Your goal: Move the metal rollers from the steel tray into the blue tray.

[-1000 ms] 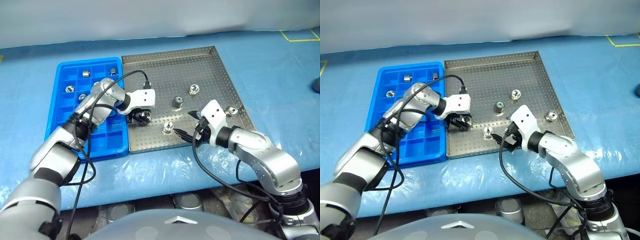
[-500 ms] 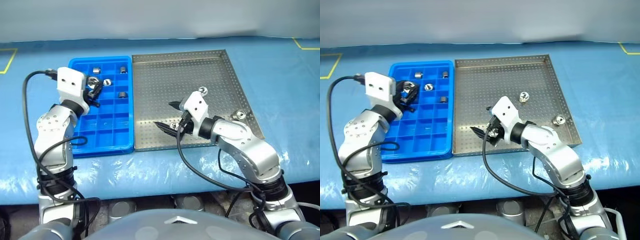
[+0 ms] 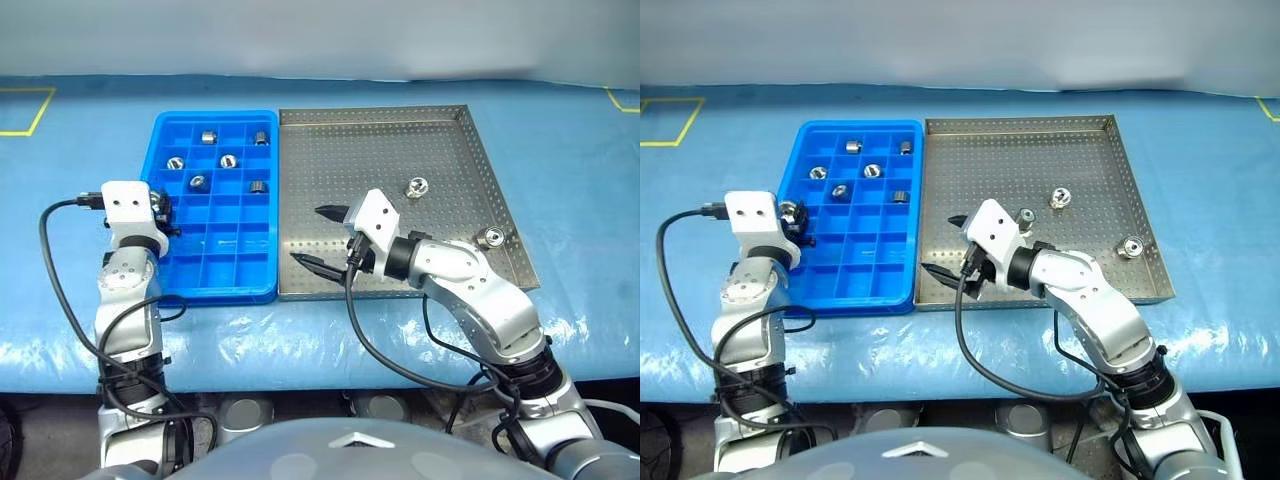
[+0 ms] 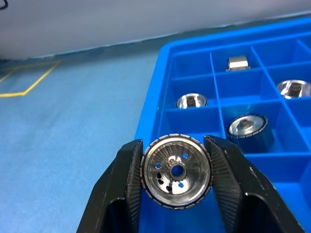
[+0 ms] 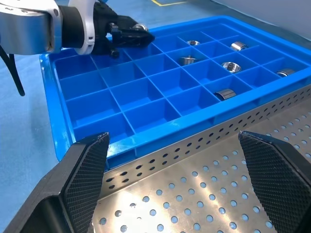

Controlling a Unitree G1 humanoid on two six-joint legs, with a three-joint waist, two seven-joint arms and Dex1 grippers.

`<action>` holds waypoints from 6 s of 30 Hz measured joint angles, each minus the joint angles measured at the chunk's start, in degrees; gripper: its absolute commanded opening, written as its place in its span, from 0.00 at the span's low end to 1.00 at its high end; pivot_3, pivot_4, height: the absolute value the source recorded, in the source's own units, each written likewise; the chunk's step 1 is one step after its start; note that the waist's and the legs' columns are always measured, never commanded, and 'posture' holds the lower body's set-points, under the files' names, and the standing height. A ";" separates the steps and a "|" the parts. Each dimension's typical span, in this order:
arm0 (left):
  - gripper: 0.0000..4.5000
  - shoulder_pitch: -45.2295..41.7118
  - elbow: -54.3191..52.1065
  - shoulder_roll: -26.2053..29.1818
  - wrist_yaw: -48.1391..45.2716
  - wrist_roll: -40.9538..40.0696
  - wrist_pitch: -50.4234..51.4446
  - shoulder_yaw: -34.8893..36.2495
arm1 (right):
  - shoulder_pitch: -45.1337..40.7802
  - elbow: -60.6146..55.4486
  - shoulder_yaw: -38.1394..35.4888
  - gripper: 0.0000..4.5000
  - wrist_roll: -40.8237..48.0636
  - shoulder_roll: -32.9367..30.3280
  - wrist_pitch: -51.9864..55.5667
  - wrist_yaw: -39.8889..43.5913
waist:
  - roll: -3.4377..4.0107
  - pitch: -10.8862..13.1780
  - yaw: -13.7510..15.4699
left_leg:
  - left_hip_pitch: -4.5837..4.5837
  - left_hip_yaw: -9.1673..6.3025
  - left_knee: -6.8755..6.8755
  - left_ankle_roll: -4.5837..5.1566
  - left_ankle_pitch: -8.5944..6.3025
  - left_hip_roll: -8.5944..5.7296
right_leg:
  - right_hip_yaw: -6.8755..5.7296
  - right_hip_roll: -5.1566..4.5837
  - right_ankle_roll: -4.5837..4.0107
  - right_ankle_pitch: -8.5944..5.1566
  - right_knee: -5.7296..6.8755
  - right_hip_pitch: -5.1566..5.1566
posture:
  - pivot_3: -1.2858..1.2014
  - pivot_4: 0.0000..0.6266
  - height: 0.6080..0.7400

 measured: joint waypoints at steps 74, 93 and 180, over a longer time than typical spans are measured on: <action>0.38 7.15 -19.27 -0.59 -6.72 -2.27 9.77 -5.21 | 2.02 -1.62 -1.55 1.00 -0.22 -0.22 2.66 -0.82 | 0.01 -0.01 -0.71 | -0.01 0.10 -0.10 -0.14 0.08 0.00 | 0.14 0.01 0.04 0.02 -0.04 -0.06 | 0.53 0.24 1.00; 1.00 10.22 -23.92 -2.94 -1.54 -3.88 15.26 -5.17 | 2.55 -0.60 -1.47 1.00 -0.49 -0.26 2.44 -0.22 | -0.01 -0.02 0.51 | -0.01 0.05 -0.10 -0.18 0.11 0.03 | 0.07 0.03 0.05 0.02 -0.06 -0.06 | 0.52 0.24 1.00; 0.37 27.76 -38.18 -8.69 5.26 -6.71 12.54 -2.34 | -6.57 10.40 6.92 1.00 -3.93 7.63 -7.27 8.67 | -0.07 -0.04 3.77 | 0.01 0.00 -0.14 -0.22 0.13 0.02 | 0.03 0.02 0.04 0.01 -0.07 -0.05 | 0.60 0.24 1.00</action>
